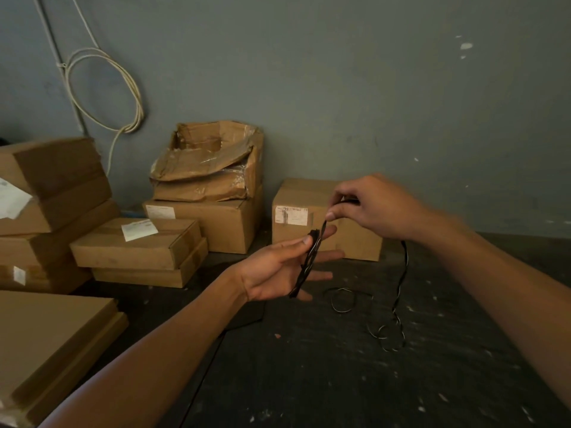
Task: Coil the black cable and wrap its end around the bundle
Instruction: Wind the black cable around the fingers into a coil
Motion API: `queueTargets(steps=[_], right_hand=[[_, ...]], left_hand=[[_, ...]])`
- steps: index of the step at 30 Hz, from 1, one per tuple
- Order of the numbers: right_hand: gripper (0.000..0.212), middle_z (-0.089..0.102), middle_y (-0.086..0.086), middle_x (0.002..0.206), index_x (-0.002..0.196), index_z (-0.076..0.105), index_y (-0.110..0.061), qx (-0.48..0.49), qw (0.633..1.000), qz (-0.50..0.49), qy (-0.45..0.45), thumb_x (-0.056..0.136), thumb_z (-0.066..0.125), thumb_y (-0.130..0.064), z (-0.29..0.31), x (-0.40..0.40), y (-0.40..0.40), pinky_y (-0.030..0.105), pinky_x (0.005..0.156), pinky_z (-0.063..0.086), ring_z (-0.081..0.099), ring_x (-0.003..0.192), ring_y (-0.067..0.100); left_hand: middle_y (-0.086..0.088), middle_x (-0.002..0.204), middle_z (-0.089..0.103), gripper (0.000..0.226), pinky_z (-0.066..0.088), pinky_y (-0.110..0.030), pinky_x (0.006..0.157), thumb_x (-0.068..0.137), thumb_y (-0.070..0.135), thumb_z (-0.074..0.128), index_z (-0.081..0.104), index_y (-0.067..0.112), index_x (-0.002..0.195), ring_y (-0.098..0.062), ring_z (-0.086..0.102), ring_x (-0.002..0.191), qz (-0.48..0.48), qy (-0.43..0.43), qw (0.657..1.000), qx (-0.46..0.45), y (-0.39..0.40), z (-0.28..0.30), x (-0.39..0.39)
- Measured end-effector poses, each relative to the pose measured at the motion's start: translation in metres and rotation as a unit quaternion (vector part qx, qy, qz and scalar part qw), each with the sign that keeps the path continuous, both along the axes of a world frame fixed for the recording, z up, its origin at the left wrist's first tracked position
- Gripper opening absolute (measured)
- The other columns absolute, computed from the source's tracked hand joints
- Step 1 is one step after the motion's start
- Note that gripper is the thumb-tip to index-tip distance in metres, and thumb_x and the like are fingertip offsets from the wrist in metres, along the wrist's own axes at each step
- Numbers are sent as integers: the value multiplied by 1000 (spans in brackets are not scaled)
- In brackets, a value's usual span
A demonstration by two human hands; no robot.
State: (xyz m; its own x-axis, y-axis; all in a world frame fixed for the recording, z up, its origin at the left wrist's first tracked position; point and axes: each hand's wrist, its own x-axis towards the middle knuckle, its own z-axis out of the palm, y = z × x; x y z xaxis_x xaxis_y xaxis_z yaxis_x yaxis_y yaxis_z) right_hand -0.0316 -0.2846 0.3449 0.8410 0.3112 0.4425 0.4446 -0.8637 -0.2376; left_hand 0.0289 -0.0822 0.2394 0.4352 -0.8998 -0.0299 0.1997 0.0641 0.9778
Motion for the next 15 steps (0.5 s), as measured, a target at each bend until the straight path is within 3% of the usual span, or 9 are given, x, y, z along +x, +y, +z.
queueTargets(steps=[3,5,8,11,13,15], right_hand=[[6,57,-13,65,85,69,-29,31,999,8,-14,87,69,-35,-4,5,-6,30,54,37,50,59,6],[5,56,-10,63,83,66,-34,53,998,17,-16,88,67,-34,-8,8,-10,31,53,37,48,56,9],[4,68,-2,81,87,66,-34,93,995,36,7,90,63,-33,-15,12,-13,41,70,49,62,76,18],[13,67,-17,88,88,64,-39,137,989,48,18,94,58,-28,-24,15,-12,34,77,49,62,88,3],[17,69,-13,91,93,68,-32,156,986,53,27,97,54,-23,-36,17,-13,35,79,50,64,90,5],[20,72,2,103,103,70,-13,165,983,57,59,99,51,-15,-54,17,-15,42,89,52,66,100,16]], left_hand=[[-4,151,46,47,7,-79,106,93,42,52,47,44,141,-39,34,141,-25,14,1000,-7,3,7,-7],[-6,152,44,48,8,-79,107,94,41,52,46,43,142,-40,34,141,-51,17,999,-7,5,10,-10],[-9,156,38,53,13,-76,108,94,42,54,40,42,145,-42,32,142,-97,21,995,-20,7,16,-15],[-12,157,34,53,14,-76,108,95,41,54,39,41,146,-43,29,143,-122,23,992,-34,5,23,-19],[-12,158,32,51,15,-76,107,97,40,50,37,41,146,-45,25,144,-141,17,988,-54,4,28,-21],[-11,158,31,50,19,-74,106,98,40,44,35,42,147,-46,21,144,-154,7,985,-80,2,34,-23]])
